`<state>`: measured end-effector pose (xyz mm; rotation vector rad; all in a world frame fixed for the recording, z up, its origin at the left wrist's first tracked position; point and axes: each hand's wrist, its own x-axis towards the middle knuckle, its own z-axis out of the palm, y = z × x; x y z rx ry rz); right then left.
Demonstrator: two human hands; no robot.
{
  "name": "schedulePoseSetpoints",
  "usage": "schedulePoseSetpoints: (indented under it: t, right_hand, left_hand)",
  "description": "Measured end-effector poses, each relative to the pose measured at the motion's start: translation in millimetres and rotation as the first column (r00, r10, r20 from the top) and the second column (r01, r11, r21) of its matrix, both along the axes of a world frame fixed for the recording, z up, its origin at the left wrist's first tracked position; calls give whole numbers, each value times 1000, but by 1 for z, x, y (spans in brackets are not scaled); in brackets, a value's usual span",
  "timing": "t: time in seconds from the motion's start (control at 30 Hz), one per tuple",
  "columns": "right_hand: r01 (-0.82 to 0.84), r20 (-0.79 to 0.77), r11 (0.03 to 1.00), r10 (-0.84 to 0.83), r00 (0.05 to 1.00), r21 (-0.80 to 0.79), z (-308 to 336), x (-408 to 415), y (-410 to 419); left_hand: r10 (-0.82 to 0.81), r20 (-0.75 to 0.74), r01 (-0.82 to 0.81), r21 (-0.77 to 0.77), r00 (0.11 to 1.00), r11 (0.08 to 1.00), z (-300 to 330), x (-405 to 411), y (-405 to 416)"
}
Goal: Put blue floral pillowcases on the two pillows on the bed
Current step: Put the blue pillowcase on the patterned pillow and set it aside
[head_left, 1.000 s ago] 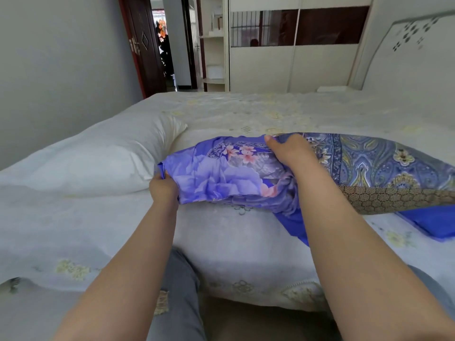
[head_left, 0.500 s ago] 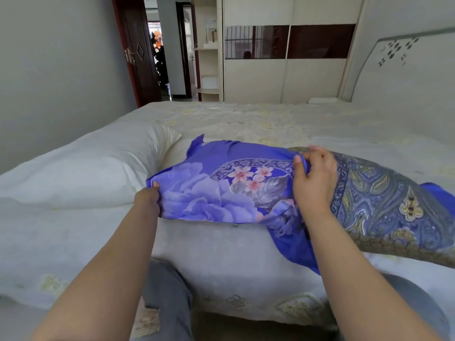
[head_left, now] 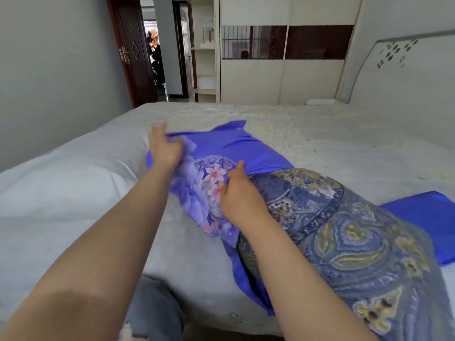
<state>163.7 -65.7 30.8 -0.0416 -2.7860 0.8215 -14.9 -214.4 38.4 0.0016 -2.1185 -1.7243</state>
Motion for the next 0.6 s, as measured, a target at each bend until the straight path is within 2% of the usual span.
schedulePoseSetpoints:
  t: [0.03, 0.07, 0.13, 0.17, 0.23, 0.3, 0.33, 0.4, 0.43, 0.5, 0.57, 0.6]
  right_hand:
    - [-83, 128, 989, 67, 990, 125, 5, -4, 1]
    - [-165, 220, 964, 118, 968, 210, 11, -6, 5]
    - [-215, 304, 934, 125, 945, 284, 31, -15, 22]
    - [-193, 327, 941, 96, 940, 280, 44, -23, 34]
    - [-146, 392, 926, -2, 920, 347, 66, -40, 61]
    - [-157, 461, 830, -130, 878, 534, 73, -54, 92]
    - [-175, 485, 804, -156, 860, 568, 68, -59, 106]
    - [-187, 511, 868, -87, 855, 461, 45, -68, 129]
    - [-182, 491, 906, -33, 871, 383, 32, -70, 136]
    - [-137, 375, 943, 14, 927, 303, 8, -74, 145]
    - [-23, 222, 933, -61, 973, 358, -4, -82, 147]
    - [21, 196, 923, -103, 975, 385, -6, -86, 148]
  left_hand:
    - [-62, 6, 62, -205, 998, 977, -9, 2, 14]
    - [-156, 32, 157, -342, 987, 927, -19, 10, 28]
    - [-344, 161, 376, -514, 925, 771, -42, 38, 56]
    - [-357, 189, 395, -607, 915, 690, -51, 47, 68]
    - [-290, 178, 326, -718, 940, 615, -62, 55, 74]
    - [-251, 174, 296, -725, 952, 622, -57, 61, 71]
    - [-247, 190, 307, -709, 950, 635, -51, 67, 70]
    - [-267, 247, 363, -687, 931, 630, -37, 86, 73]
    - [-277, 306, 413, -679, 911, 606, -31, 96, 76]
    - [-271, 392, 476, -740, 879, 475, -29, 114, 85]
    - [-226, 377, 438, -820, 898, 369, -38, 128, 98]
    - [-193, 349, 398, -839, 917, 372, -46, 131, 104]
